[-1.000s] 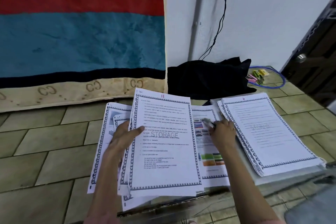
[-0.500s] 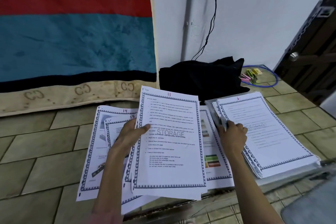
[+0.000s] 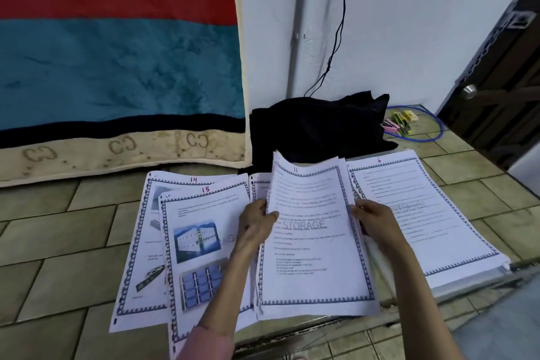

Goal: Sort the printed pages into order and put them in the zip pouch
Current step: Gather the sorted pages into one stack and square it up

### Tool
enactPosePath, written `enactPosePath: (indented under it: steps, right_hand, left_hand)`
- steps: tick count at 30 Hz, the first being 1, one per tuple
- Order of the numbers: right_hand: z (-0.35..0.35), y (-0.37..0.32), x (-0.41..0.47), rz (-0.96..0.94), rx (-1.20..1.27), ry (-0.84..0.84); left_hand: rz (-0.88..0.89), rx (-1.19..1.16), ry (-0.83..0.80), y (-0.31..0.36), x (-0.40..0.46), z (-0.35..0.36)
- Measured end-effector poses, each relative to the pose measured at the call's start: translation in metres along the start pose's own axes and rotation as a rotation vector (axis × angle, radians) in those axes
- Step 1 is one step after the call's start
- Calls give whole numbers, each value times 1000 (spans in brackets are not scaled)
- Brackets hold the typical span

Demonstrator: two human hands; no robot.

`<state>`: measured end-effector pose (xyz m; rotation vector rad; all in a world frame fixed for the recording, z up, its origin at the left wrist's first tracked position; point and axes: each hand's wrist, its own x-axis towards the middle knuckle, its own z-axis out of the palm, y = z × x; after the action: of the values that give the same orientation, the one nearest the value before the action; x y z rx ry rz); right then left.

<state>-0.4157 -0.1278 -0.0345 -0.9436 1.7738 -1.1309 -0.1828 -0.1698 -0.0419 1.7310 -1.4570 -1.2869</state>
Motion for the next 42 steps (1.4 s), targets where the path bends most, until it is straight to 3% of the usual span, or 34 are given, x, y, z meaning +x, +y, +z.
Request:
enactPosePath:
  steps: [2, 4, 9, 13, 16, 21, 23, 25, 27, 29, 31, 34, 37, 42]
  right_hand:
    - [5, 7, 1, -9, -118, 48]
    - [11, 10, 2, -16, -237, 58]
    - [17, 5, -1, -53, -321, 51]
    - [24, -4, -6, -156, -394, 6]
    - [36, -10, -6, -209, -233, -64]
    - [58, -19, -6, -5, 155, -447]
    - [66, -20, -4, 28, 84, -481]
    - [72, -5, 7, 25, -41, -404]
    - [79, -1, 7, 55, -192, -338]
    - [86, -12, -10, 69, -176, -305]
    - [89, -15, -18, 61, -156, -275]
    - [91, -19, -22, 52, -93, -226]
    - [92, -22, -23, 78, -104, -239]
    - [93, -23, -22, 114, -155, -219]
  left_hand:
    - [0, 187, 41, -9, 5, 8]
    - [1, 169, 68, -11, 7, 13]
    - [-151, -275, 120, -5, 10, 9]
    - [-106, -497, -3, 2, -2, -21]
    - [-60, -626, -31, 6, -14, -53]
    - [-26, -768, -55, 1, -24, -89]
    - [-39, -725, -27, -4, -23, -91]
    - [-40, -648, 60, -13, -18, -93]
    - [-64, -478, 289, -32, -12, -98]
    - [-109, -134, 613, -54, -13, -111]
    - [-193, 126, 794, -75, -20, -129]
    - [-332, 37, 687, -95, -22, -149]
    - [-283, -33, 605, -98, -27, -165]
    - [-264, -19, 725, -88, -57, -213]
